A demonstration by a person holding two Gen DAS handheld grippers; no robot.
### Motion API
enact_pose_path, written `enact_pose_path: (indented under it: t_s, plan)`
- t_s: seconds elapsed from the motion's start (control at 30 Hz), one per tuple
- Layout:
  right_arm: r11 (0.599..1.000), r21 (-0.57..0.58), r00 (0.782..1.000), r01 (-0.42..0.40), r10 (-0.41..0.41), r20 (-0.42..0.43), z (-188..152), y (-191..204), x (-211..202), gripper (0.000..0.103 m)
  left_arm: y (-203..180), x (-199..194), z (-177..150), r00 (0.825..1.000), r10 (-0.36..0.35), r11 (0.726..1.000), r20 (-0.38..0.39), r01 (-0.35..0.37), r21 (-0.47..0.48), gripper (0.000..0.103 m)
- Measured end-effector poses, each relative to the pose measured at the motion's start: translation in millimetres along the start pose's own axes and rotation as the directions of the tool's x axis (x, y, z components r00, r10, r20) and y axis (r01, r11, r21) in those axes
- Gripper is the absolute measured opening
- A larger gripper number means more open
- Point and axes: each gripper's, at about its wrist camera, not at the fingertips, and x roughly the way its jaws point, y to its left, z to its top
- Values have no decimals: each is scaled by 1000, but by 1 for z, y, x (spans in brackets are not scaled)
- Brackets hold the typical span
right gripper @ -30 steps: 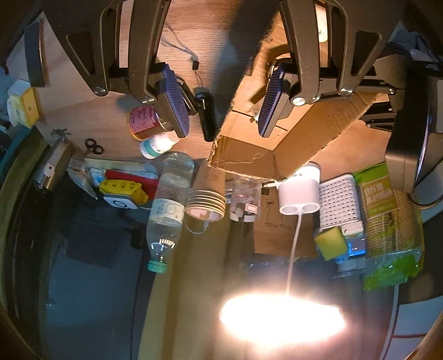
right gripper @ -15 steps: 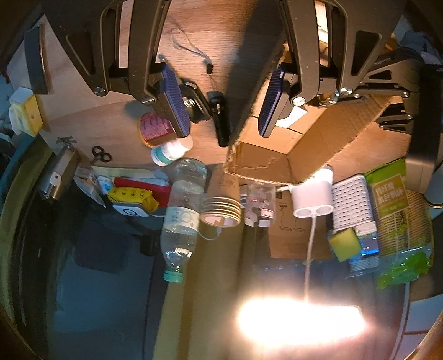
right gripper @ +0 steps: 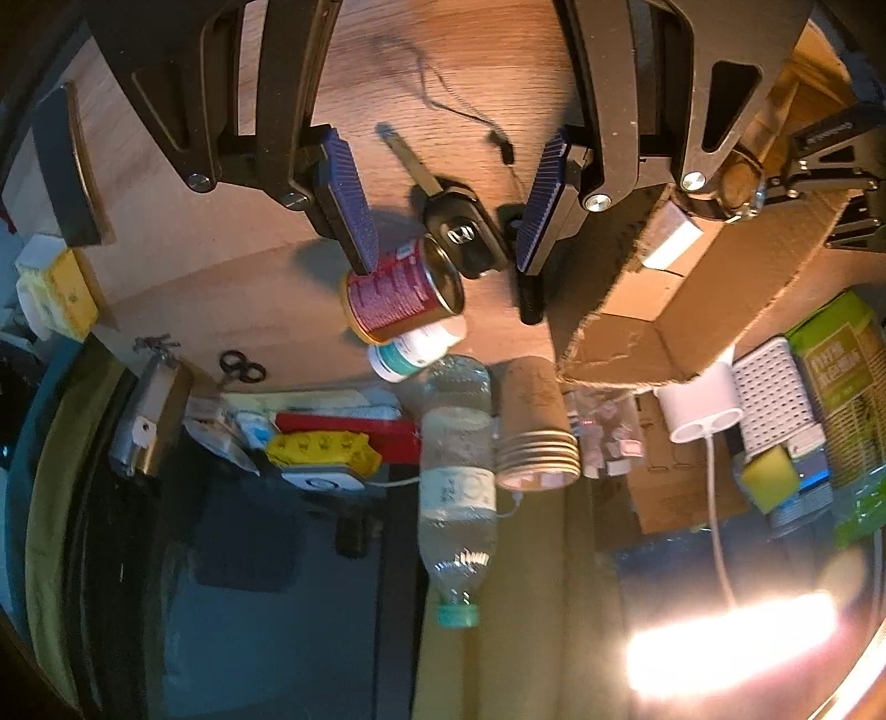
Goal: Organize rigid objects
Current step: 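Move the right gripper out of the box to the red-and-gold can, then close the right gripper around the red-and-gold can and lift it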
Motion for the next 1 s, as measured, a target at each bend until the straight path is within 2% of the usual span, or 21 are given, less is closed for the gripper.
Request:
enact_pose_path:
  t_s: [0.33, 0.5, 0.53, 0.6, 0.73, 0.8, 1.0]
  plan:
    - [999, 40, 999, 5, -4, -42, -2, -15, 21, 55, 1, 0, 0, 1000, 0, 1000, 0, 0, 0, 19]
    - [1000, 15, 999, 16, -16, -52, 3, -15, 32, 56, 0, 0, 0, 1000, 0, 1000, 0, 0, 0, 19]
    - [1000, 11, 998, 19, -19, -54, 4, -16, 34, 57, 1, 0, 0, 1000, 0, 1000, 0, 0, 0, 19]
    - [1000, 4, 998, 27, -26, -53, 6, -18, 39, 65, 0, 0, 0, 1000, 0, 1000, 0, 0, 0, 19]
    - [1000, -3, 998, 29, -29, -64, 9, -23, 48, 68, 1, 0, 0, 1000, -1, 1000, 0, 1, 0, 19]
    - [1000, -8, 997, 22, -23, -73, 10, -24, 54, 74, 1, 0, 0, 1000, -1, 1000, 0, 1, 0, 19]
    - [999, -49, 996, 11, -15, -84, 18, -24, 67, 75, 0, 0, 0, 1000, -1, 1000, 0, 1, -1, 19]
